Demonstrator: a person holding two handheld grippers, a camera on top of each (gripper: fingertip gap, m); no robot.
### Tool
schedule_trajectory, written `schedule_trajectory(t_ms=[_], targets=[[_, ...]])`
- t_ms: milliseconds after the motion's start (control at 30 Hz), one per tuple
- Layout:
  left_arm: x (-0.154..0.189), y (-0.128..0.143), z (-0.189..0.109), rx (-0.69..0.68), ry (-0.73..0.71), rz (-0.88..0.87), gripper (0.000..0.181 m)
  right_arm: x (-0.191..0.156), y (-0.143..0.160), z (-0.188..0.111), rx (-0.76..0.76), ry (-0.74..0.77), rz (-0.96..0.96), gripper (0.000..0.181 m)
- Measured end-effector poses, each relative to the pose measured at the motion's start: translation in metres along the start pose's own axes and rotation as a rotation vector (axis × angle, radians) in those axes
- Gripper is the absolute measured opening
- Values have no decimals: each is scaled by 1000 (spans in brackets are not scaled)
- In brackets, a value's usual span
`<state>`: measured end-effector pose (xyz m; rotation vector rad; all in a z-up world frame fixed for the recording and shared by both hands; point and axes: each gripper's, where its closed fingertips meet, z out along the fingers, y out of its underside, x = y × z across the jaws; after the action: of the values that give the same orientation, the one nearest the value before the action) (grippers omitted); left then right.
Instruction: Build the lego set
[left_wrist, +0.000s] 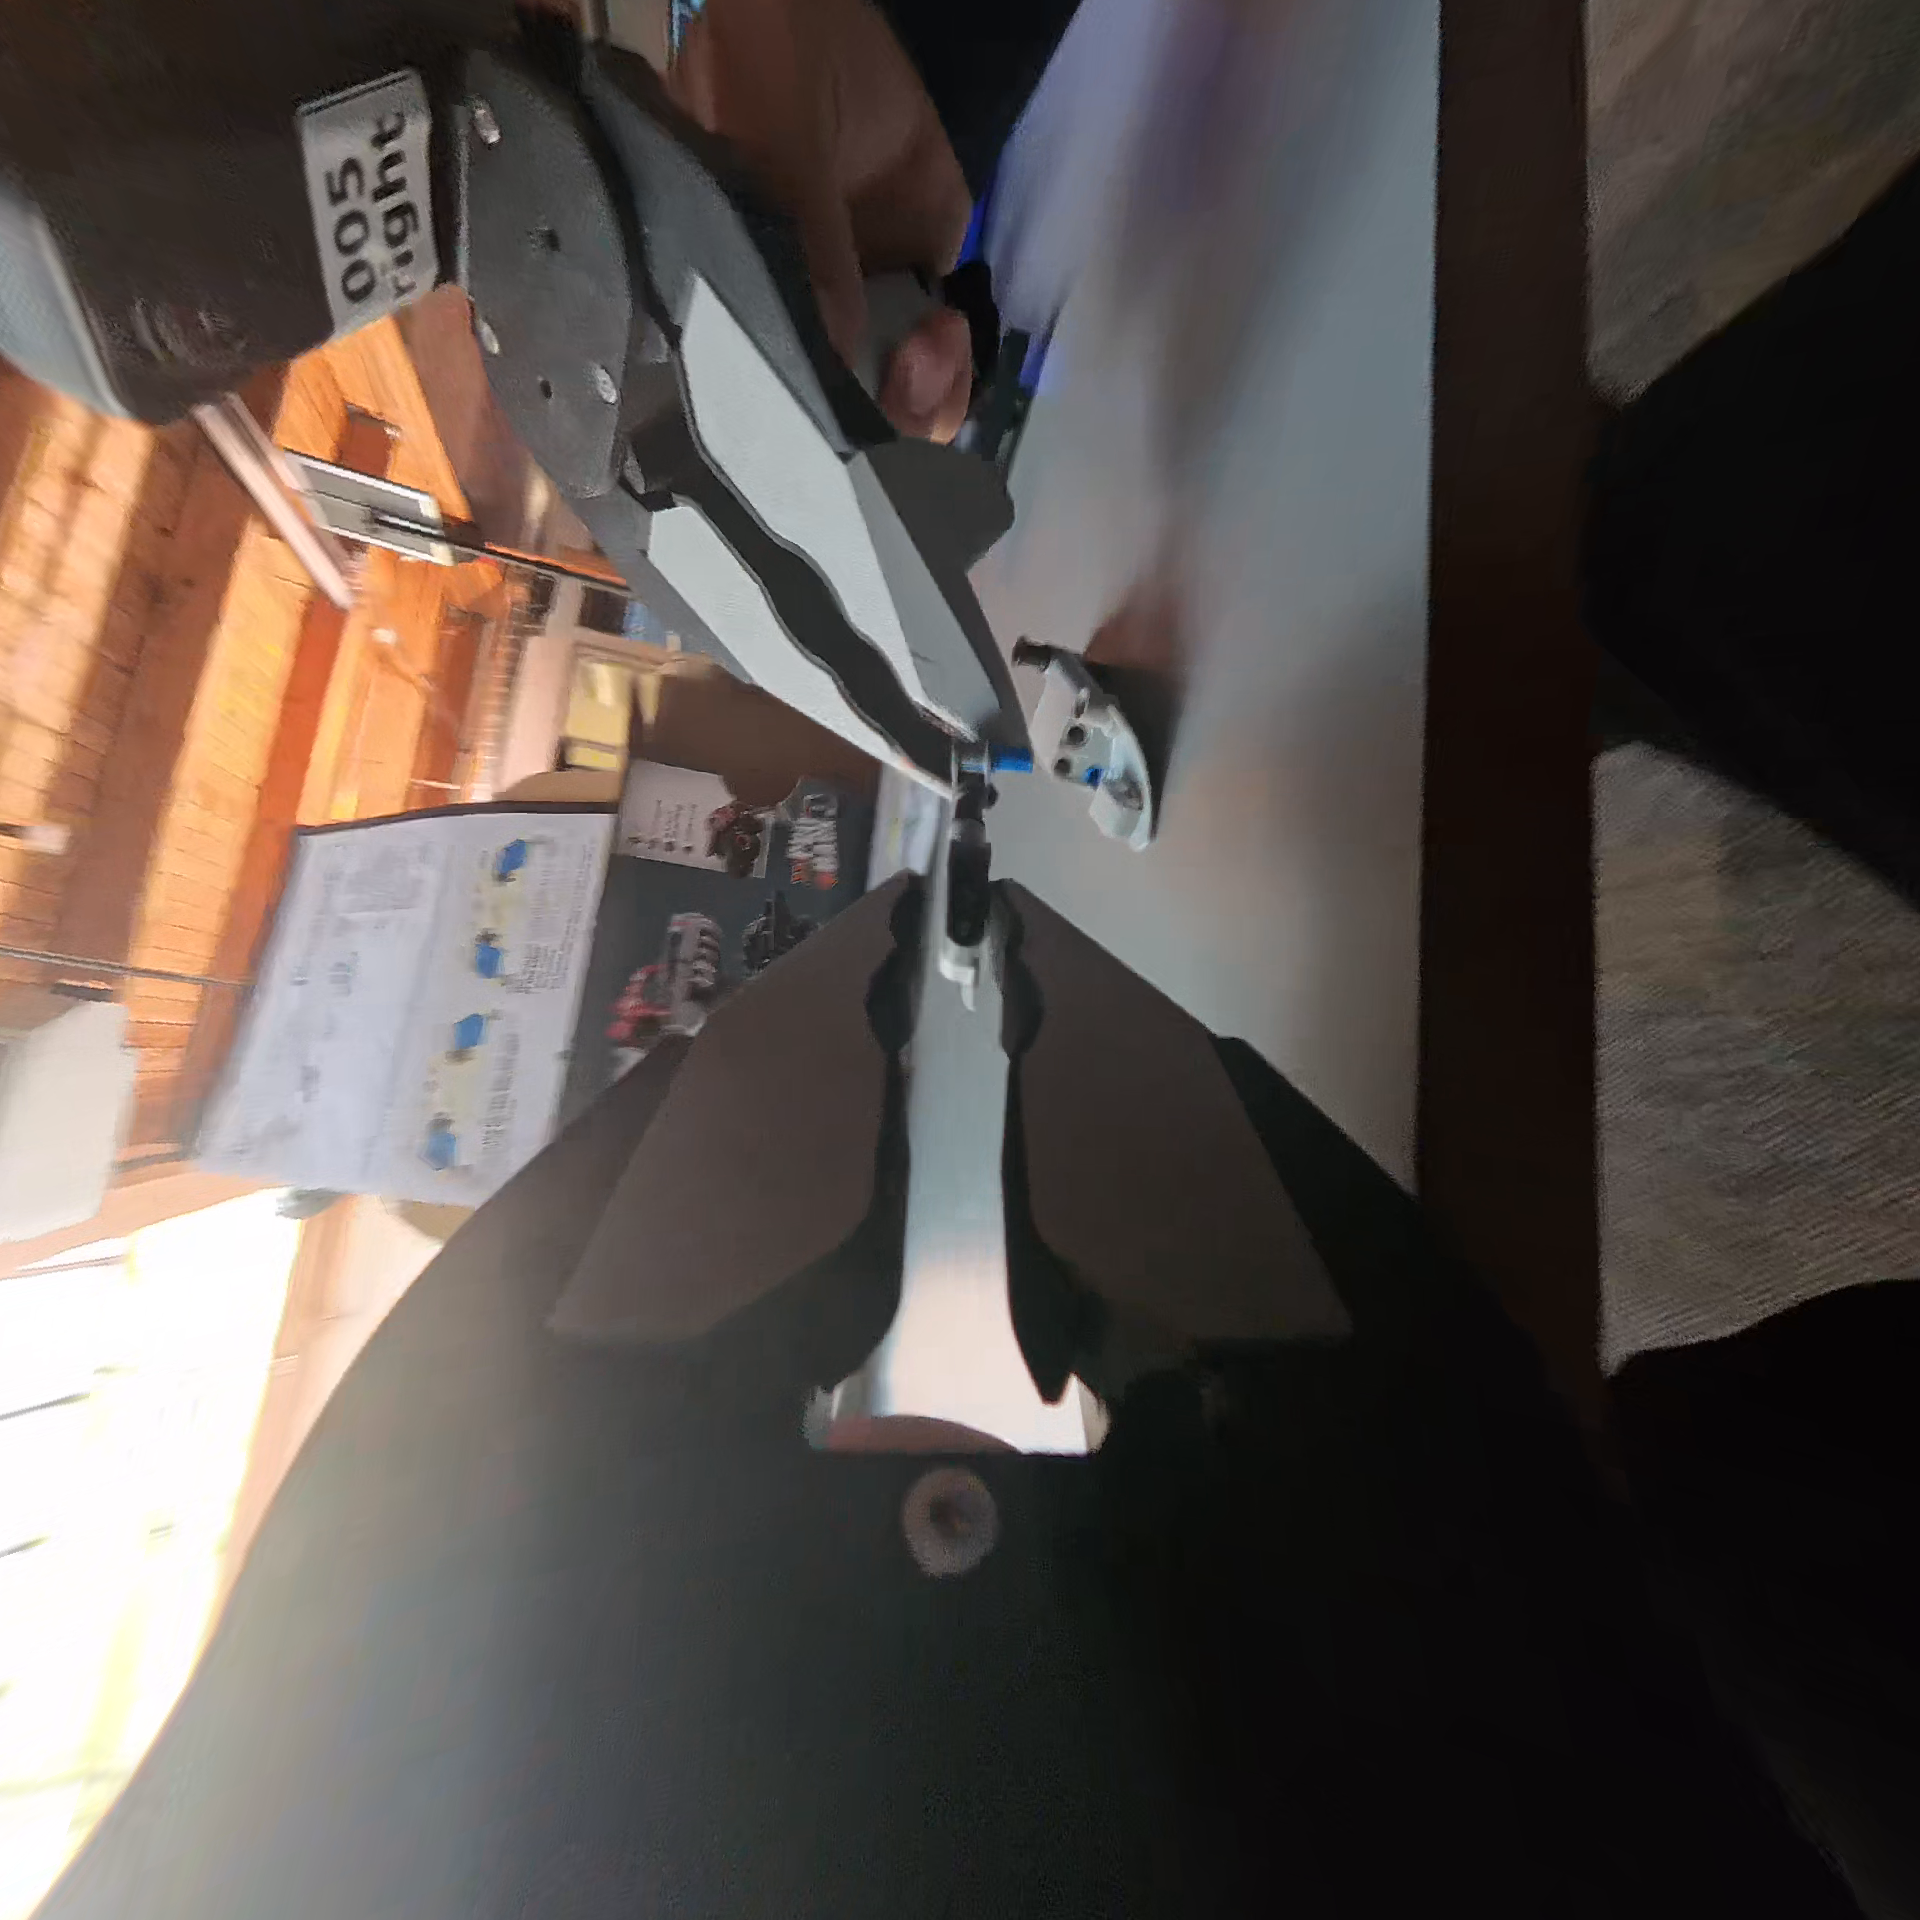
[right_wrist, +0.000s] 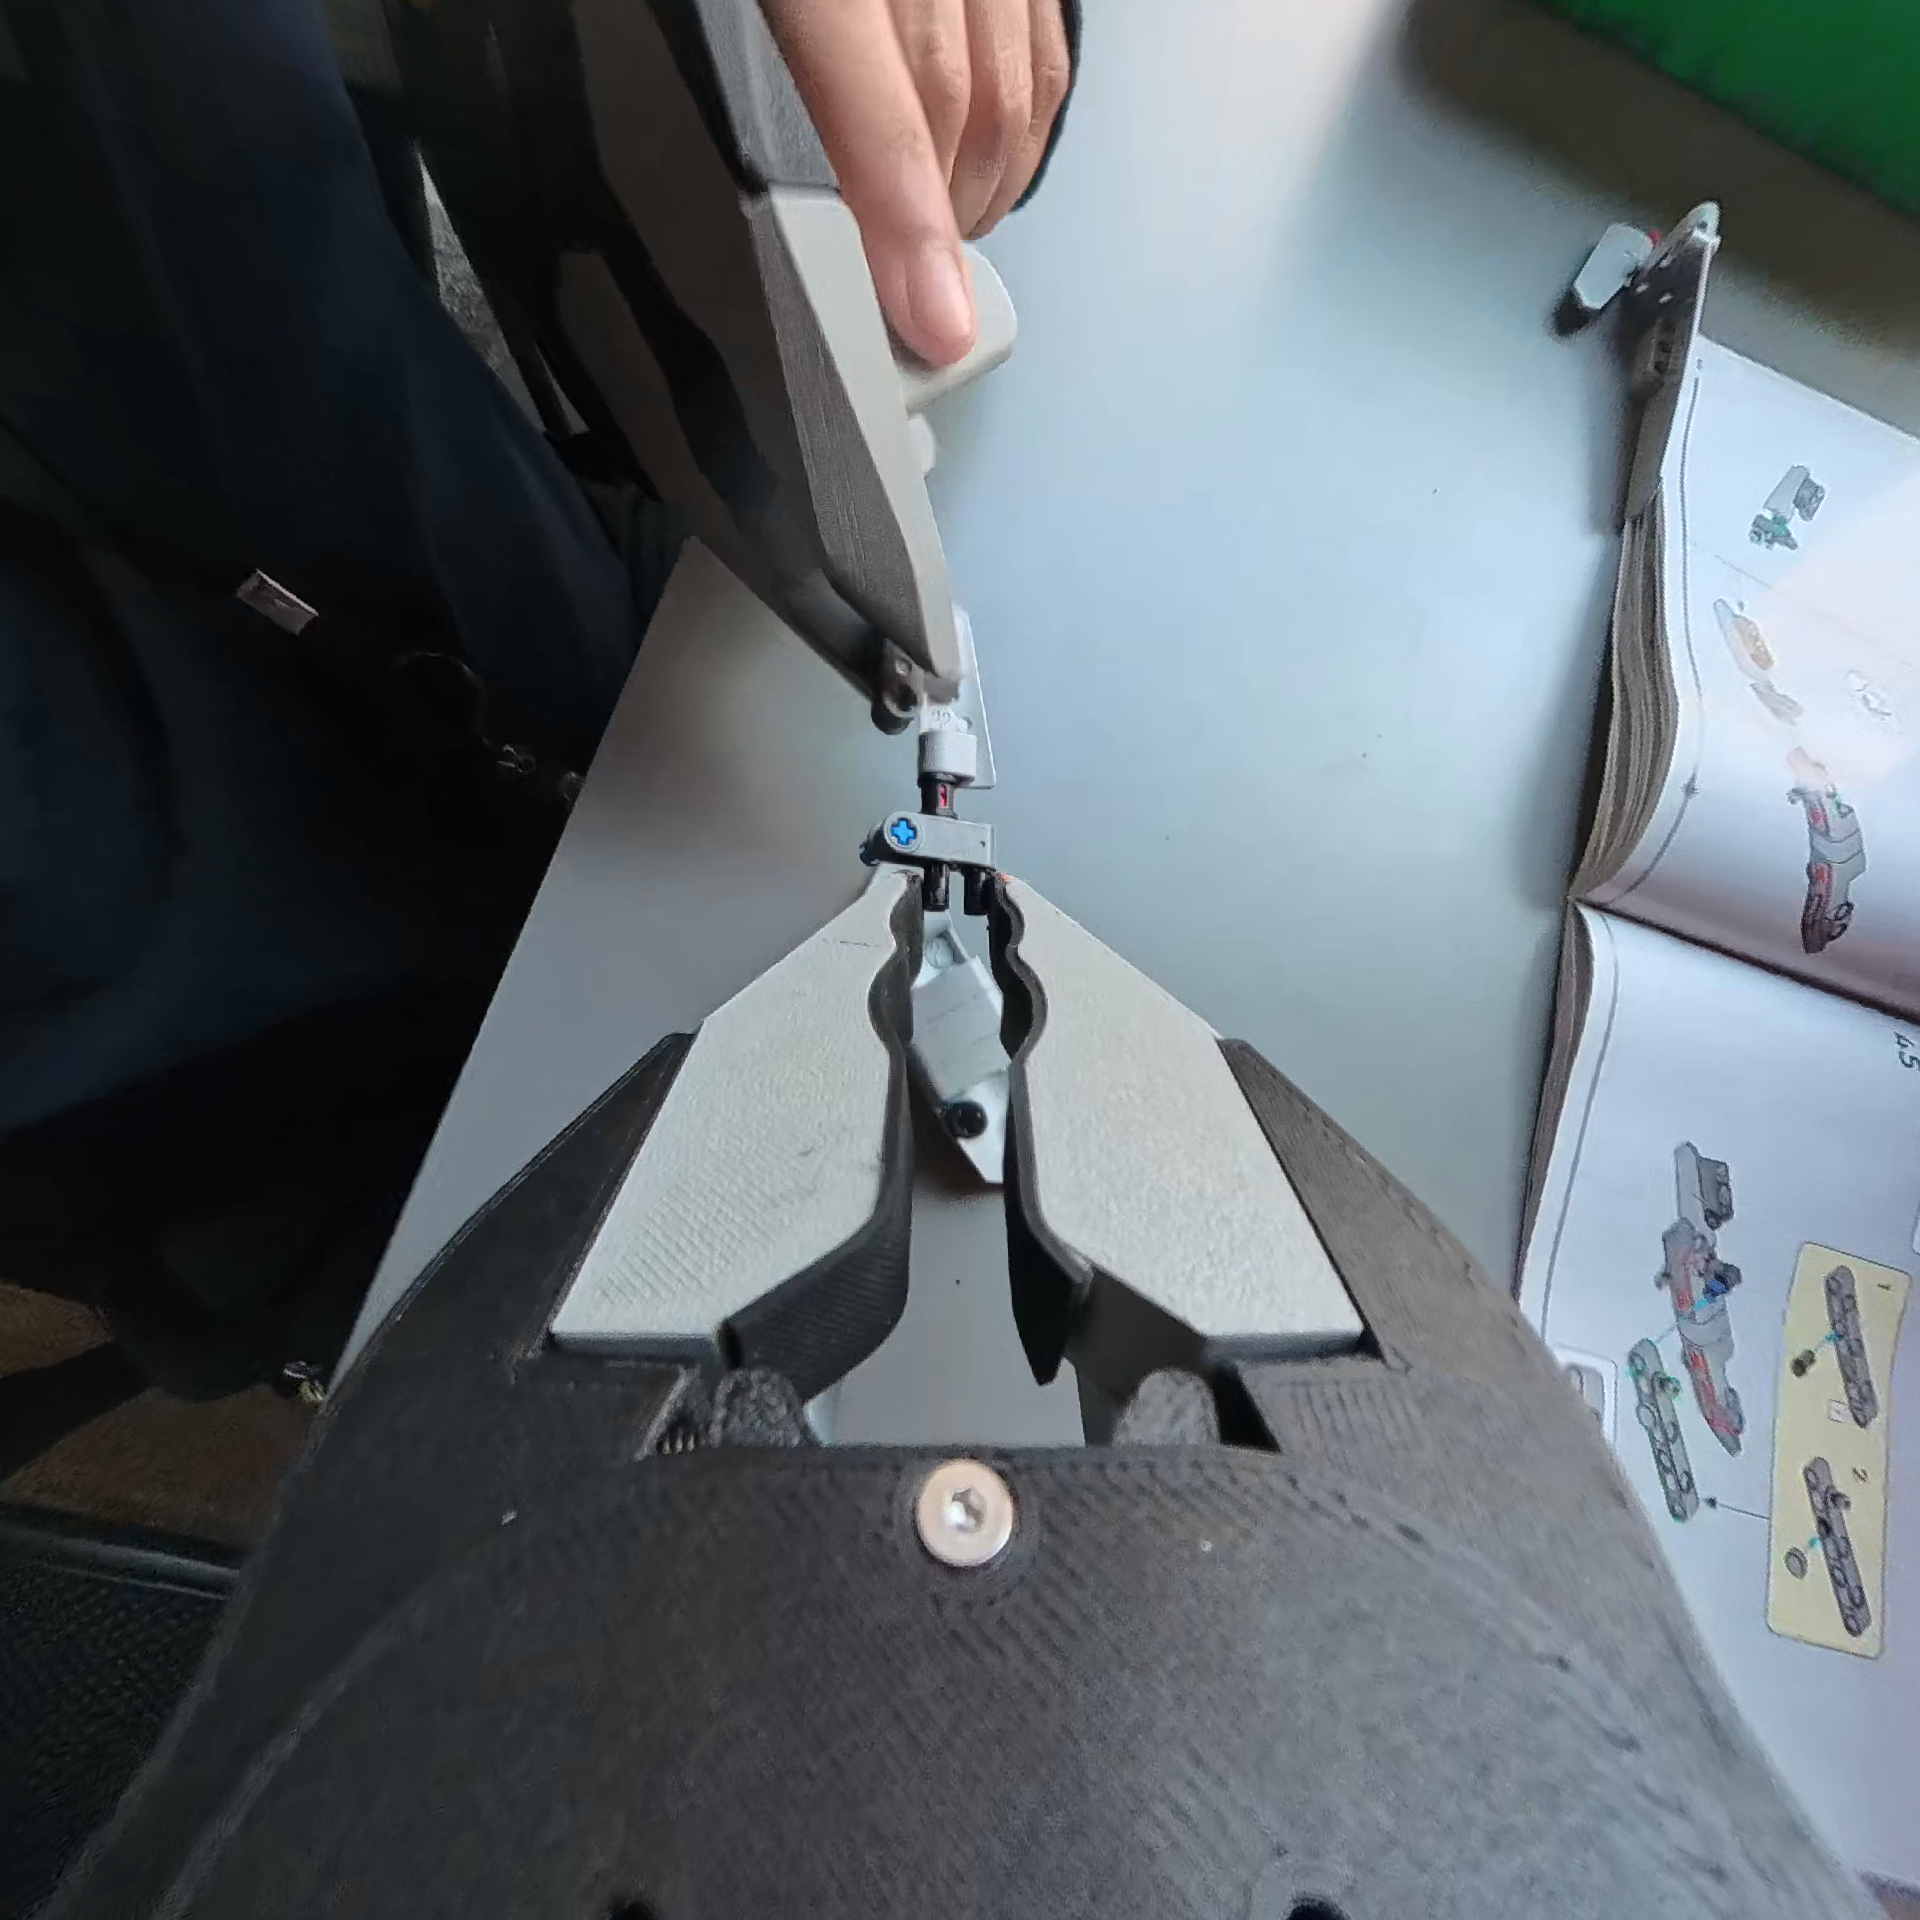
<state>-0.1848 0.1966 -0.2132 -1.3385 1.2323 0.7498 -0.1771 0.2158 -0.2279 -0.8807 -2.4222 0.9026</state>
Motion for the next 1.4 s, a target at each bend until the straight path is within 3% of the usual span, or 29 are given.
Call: schedule_trajectory(t_ms=[67, 233, 400, 733, 867, 1100, 1267, 1400], targets=[[4, -3, -2, 30, 112, -207, 20, 3, 8, 0, -36, 24, -9, 9], [-14, -3, -9, 68, 366, -782, 26, 0, 10, -4, -29, 25, -35, 9], [-2, -14, -8, 76, 642, -1077, 24, -7, -1, -2, -4, 19, -86, 9], [9, -13, 7, 24, 702, -1132, 13, -10, -1, -2, 12, 32, -98, 9], [7, -13, 7, 38, 713, -1141, 0, -11, 0, 0, 17, 22, -89, 9], [11, -6, 11, -13, 706, -1110, 1, -10, 3, 4, -5, 32, -96, 9], [7, -2, 13, -14, 676, -1123, 13, -7, 2, 0, 11, 48, -87, 9], [10, -3, 14, -19, 700, -1117, 10, -5, 1, 2, 9, 55, -85, 9]])
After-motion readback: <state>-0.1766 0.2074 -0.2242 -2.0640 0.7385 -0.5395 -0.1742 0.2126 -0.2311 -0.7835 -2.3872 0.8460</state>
